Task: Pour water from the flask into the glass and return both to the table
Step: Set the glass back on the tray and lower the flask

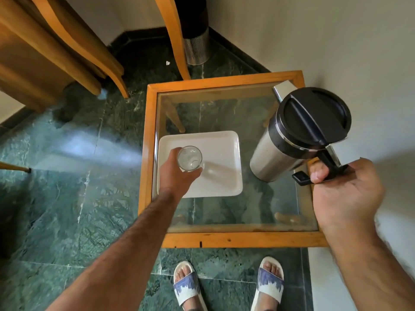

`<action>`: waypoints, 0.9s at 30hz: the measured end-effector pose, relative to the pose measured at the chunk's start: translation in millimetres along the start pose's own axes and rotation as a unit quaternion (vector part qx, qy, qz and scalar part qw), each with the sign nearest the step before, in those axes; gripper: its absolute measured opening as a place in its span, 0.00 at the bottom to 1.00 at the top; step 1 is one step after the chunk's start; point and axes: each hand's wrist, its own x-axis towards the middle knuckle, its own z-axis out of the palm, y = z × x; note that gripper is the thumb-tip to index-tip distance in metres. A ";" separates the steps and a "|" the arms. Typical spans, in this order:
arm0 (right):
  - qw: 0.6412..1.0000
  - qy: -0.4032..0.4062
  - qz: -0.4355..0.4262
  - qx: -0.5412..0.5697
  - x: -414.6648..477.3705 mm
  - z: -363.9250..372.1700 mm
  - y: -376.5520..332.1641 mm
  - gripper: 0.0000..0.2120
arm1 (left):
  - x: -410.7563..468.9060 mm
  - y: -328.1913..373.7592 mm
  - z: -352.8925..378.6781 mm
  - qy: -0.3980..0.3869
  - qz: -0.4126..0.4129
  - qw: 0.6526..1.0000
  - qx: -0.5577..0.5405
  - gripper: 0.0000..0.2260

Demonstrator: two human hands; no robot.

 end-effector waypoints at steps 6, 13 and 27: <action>0.999 -0.043 -0.016 0.005 9.8 3.7 2.9 0.17 | -1.3 -11.0 8.7 0.003 -0.021 1.000 -0.011 0.32; 0.998 -0.066 -0.009 0.004 12.4 1.5 11.9 0.19 | -2.2 -12.0 10.0 0.011 -0.030 0.999 -0.019 0.32; 0.998 -0.055 -0.026 -0.028 13.6 -7.6 29.0 0.20 | -6.4 -15.2 12.9 0.008 -0.031 0.999 -0.004 0.33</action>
